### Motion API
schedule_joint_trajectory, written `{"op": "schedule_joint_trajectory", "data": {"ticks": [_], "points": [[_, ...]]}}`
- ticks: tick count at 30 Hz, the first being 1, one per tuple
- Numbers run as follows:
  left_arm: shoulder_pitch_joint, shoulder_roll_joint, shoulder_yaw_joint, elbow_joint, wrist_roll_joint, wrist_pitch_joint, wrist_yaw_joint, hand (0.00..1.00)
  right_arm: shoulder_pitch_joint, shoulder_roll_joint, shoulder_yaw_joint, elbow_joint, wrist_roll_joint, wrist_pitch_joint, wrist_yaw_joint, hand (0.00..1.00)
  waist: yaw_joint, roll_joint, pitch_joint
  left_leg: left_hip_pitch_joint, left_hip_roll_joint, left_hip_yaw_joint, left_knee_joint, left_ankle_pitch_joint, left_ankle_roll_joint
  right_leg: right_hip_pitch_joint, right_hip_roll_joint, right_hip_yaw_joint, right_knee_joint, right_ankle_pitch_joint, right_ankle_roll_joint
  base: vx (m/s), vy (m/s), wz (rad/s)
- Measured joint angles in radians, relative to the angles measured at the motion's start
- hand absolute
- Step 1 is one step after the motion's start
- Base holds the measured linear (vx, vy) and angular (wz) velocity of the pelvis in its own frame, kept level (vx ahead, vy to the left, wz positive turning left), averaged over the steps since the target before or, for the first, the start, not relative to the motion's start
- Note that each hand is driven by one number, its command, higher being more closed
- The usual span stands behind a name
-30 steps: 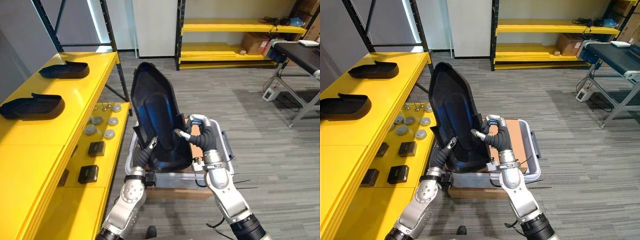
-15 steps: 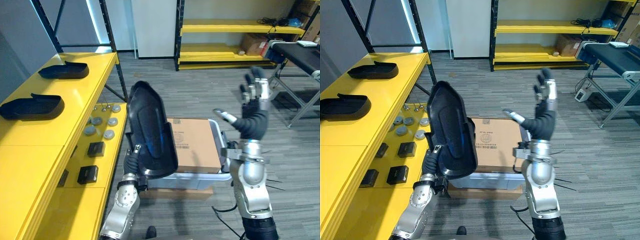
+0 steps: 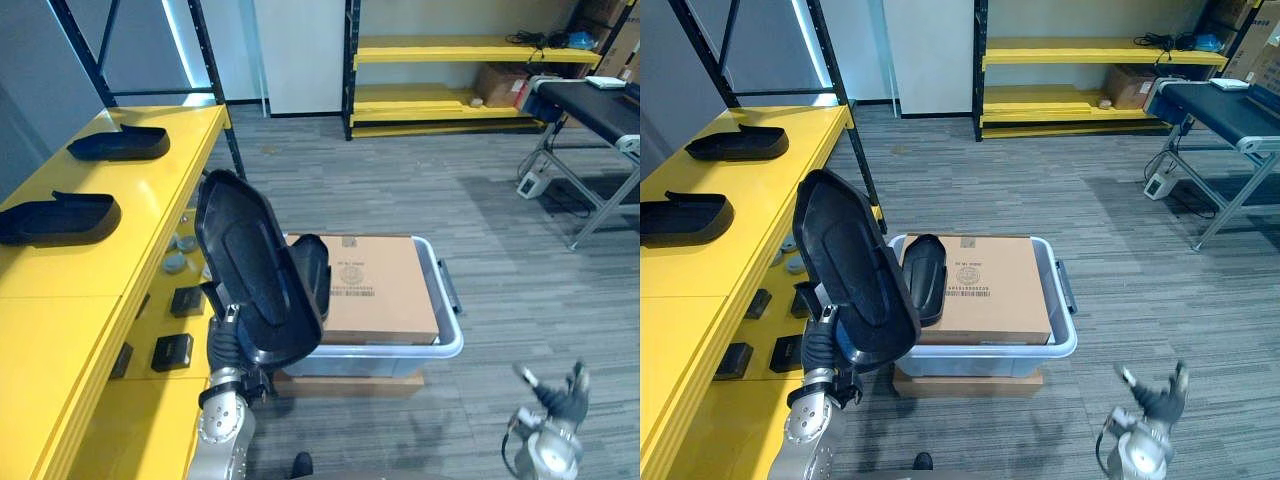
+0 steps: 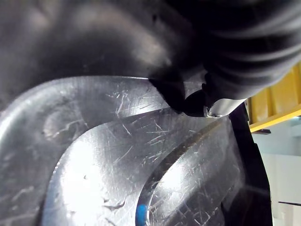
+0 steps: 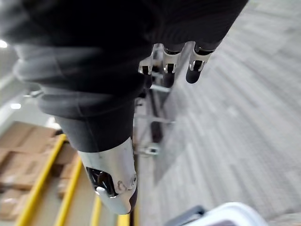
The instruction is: Walk over and take plastic housings, then place them on the shelf
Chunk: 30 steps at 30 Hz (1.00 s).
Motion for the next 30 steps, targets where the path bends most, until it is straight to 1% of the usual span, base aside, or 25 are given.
{"op": "schedule_joint_trajectory", "data": {"ticks": [4,6,7,8,9,10,11,12,13,14,15,16,17,18,19,20,21,22,23,24,26,27,28,29,30], "points": [[0.003,-0.003,-0.001,-0.028,-0.009,0.0,-0.007,1.0,0.0,0.019,0.058,0.136,0.006,0.025,0.035,0.0,0.015,-0.001,0.02,0.0,-0.007,-0.028,0.001,-0.005,0.005,-0.001,-0.009,-0.031,0.049,-0.042,0.013,-0.02,-0.013,0.29],[0.005,-0.008,-0.001,-0.057,-0.009,-0.002,-0.014,1.0,-0.003,0.029,0.095,0.156,0.023,0.033,0.04,0.0,0.016,-0.006,0.048,-0.024,-0.022,-0.074,0.03,-0.005,0.005,-0.002,-0.025,-0.088,0.094,-0.07,0.018,-0.02,-0.027,0.97],[0.006,-0.015,-0.001,-0.078,-0.009,-0.003,-0.015,1.0,-0.019,0.031,0.115,0.172,0.025,0.034,0.041,0.0,0.024,0.003,0.065,-0.061,-0.039,-0.1,0.077,-0.012,0.011,-0.002,-0.04,-0.142,0.13,-0.087,0.012,-0.03,-0.008,1.41],[0.004,-0.023,-0.001,-0.095,-0.009,-0.004,-0.016,1.0,-0.035,0.036,0.114,0.177,0.025,0.034,0.04,0.0,0.034,-0.001,0.081,-0.107,-0.042,-0.073,0.124,-0.045,0.033,-0.003,-0.055,-0.208,0.151,-0.097,0.015,-0.03,-0.009,1.49],[0.002,-0.026,-0.002,-0.103,-0.009,-0.004,-0.016,1.0,-0.044,0.035,0.114,0.177,0.025,0.034,0.039,0.0,0.041,0.009,0.084,-0.126,-0.039,-0.046,0.142,-0.065,0.053,0.002,-0.061,-0.245,0.153,-0.099,0.016,-0.02,0.021,1.63],[0.001,-0.037,-0.002,-0.114,-0.009,-0.012,-0.015,1.0,-0.063,0.035,0.112,0.181,0.023,0.033,0.036,0.0,0.044,-0.006,0.099,-0.157,-0.025,0.035,0.174,-0.093,0.087,0.01,-0.09,-0.31,0.149,-0.1,0.013,0.0,0.042,1.48],[0.001,-0.045,0.001,-0.117,-0.009,-0.019,-0.011,1.0,-0.087,0.022,0.112,0.203,0.02,0.031,0.036,0.0,0.05,-0.001,0.102,-0.194,0.006,0.155,0.238,-0.116,0.119,0.013,-0.105,-0.358,0.16,-0.106,0.011,0.02,0.059,1.59],[0.0,-0.048,-0.001,-0.118,-0.009,-0.023,-0.004,1.0,-0.111,0.004,0.111,0.217,0.019,0.033,0.033,0.0,0.054,0.016,0.102,-0.218,0.046,0.285,0.289,-0.152,0.158,0.025,-0.106,-0.401,0.174,-0.113,0.018,0.06,0.047,1.76],[-0.003,-0.049,-0.014,-0.11,-0.009,-0.025,0.004,1.0,-0.124,-0.022,0.114,0.225,0.017,0.032,0.032,0.0,0.044,0.023,0.105,-0.203,0.084,0.431,0.307,-0.158,0.165,0.07,-0.116,-0.473,0.189,-0.126,0.034,0.09,0.055,1.92],[-0.01,-0.046,-0.023,-0.103,-0.009,-0.028,0.007,1.0,-0.126,-0.029,0.116,0.239,0.016,0.029,0.034,0.0,0.042,0.02,0.103,-0.183,0.085,0.498,0.304,-0.169,0.173,0.096,-0.13,-0.504,0.186,-0.126,0.034,0.12,0.068,1.89],[-0.018,-0.042,-0.033,-0.1,-0.009,-0.033,0.007,1.0,-0.13,-0.031,0.115,0.254,0.015,0.027,0.035,0.0,0.041,0.017,0.103,-0.17,0.087,0.536,0.301,-0.171,0.169,0.11,-0.138,-0.526,0.183,-0.126,0.034,0.18,0.098,1.69],[-0.029,-0.038,-0.05,-0.095,-0.009,-0.046,0.007,1.0,-0.148,-0.043,0.113,0.297,0.015,0.026,0.034,0.0,0.041,0.019,0.103,-0.161,0.087,0.59,0.292,-0.172,0.153,0.129,-0.151,-0.571,0.181,-0.127,0.035,0.18,0.087,1.6],[-0.041,-0.03,-0.07,-0.087,-0.009,-0.06,0.007,1.0,-0.17,-0.049,0.11,0.332,0.015,0.026,0.035,0.0,0.043,0.024,0.099,-0.158,0.06,0.593,0.27,-0.155,0.127,0.149,-0.162,-0.591,0.168,-0.133,0.043,0.2,0.114,1.6],[-0.058,-0.025,-0.069,-0.063,-0.009,-0.068,0.007,1.0,-0.205,-0.048,0.114,0.365,0.014,0.03,0.036,0.0,0.045,0.011,0.105,-0.159,0.023,0.572,0.269,-0.155,0.127,0.174,-0.178,-0.6,0.148,-0.138,0.053,0.14,0.098,1.06],[-0.067,-0.014,-0.068,-0.035,-0.009,-0.065,0.006,1.0,-0.234,-0.03,0.114,0.374,0.01,0.034,0.037,0.0,0.047,0.007,0.106,-0.161,0.009,0.563,0.298,-0.18,0.139,0.19,-0.189,-0.603,0.143,-0.126,0.059,0.16,0.124,0.54],[-0.067,-0.012,-0.069,-0.03,-0.009,-0.064,0.005,1.0,-0.241,-0.024,0.114,0.374,0.005,0.035,0.037,0.0,0.047,0.006,0.107,-0.166,0.008,0.558,0.317,-0.199,0.138,0.19,-0.199,-0.603,0.159,-0.123,0.061,0.15,0.13,0.23],[-0.067,-0.005,-0.069,-0.027,-0.009,-0.063,0.003,1.0,-0.246,-0.02,0.115,0.374,-0.008,0.037,0.039,0.0,0.043,0.003,0.11,-0.174,0.007,0.54,0.358,-0.233,0.138,0.184,-0.227,-0.6,0.225,-0.122,0.057,0.18,0.163,0.34],[-0.069,-0.006,-0.085,-0.027,-0.008,-0.062,0.003,1.0,-0.239,-0.026,0.115,0.374,-0.015,0.041,0.039,0.0,0.039,0.01,0.107,-0.17,0.004,0.51,0.381,-0.258,0.139,0.157,-0.257,-0.556,0.343,-0.113,-0.018,0.17,0.152,0.45],[-0.072,-0.005,-0.094,-0.027,-0.008,-0.061,0.003,1.0,-0.232,-0.028,0.115,0.373,-0.015,0.042,0.038,0.0,0.035,0.017,0.106,-0.163,0.005,0.492,0.383,-0.266,0.136,0.129,-0.267,-0.5,0.416,-0.111,-0.061,0.19,0.134,0.65],[-0.09,0.001,-0.104,-0.026,-0.007,-0.061,0.003,1.0,-0.219,-0.023,0.117,0.374,-0.015,0.043,0.039,0.0,0.021,0.018,0.11,-0.144,0.006,0.452,0.378,-0.27,0.13,0.063,-0.228,-0.323,0.498,-0.159,-0.059,0.18,0.088,0.71],[-0.12,0.016,-0.096,-0.012,-0.006,-0.061,0.005,1.0,-0.214,-0.024,0.152,0.372,-0.015,0.044,0.04,0.0,0.002,0.008,0.122,-0.09,-0.008,0.395,0.338,-0.263,0.119,-0.051,-0.134,-0.092,0.536,-0.234,-0.046,0.17,0.066,0.77],[-0.125,0.016,-0.091,-0.002,-0.006,-0.061,0.006,1.0,-0.211,-0.024,0.154,0.371,-0.015,0.044,0.041,0.0,-0.005,0.009,0.123,-0.074,-0.012,0.381,0.33,-0.262,0.117,-0.082,-0.114,-0.043,0.533,-0.247,-0.039,0.16,0.038,0.78],[-0.134,0.017,-0.087,0.011,-0.006,-0.061,0.008,1.0,-0.2,-0.02,0.157,0.359,-0.015,0.044,0.04,0.0,-0.02,0.008,0.123,-0.052,-0.021,0.344,0.328,-0.262,0.117,-0.141,-0.068,0.059,0.52,-0.251,-0.034,0.16,0.002,1.02],[-0.138,0.015,-0.095,0.011,-0.001,-0.061,0.011,1.0,-0.175,-0.015,0.178,0.333,-0.015,0.044,0.04,0.0,-0.034,0.006,0.124,-0.036,-0.035,0.306,0.333,-0.264,0.119,-0.193,-0.03,0.168,0.507,-0.258,-0.018,0.2,-0.006,1.18],[-0.139,0.011,-0.099,0.011,0.003,-0.061,0.014,1.0,-0.16,-0.012,0.184,0.315,-0.013,0.044,0.04,0.0,-0.042,0.005,0.124,-0.031,-0.041,0.288,0.341,-0.267,0.12,-0.214,-0.015,0.218,0.497,-0.258,-0.015,0.15,-0.031,1.22]]}}
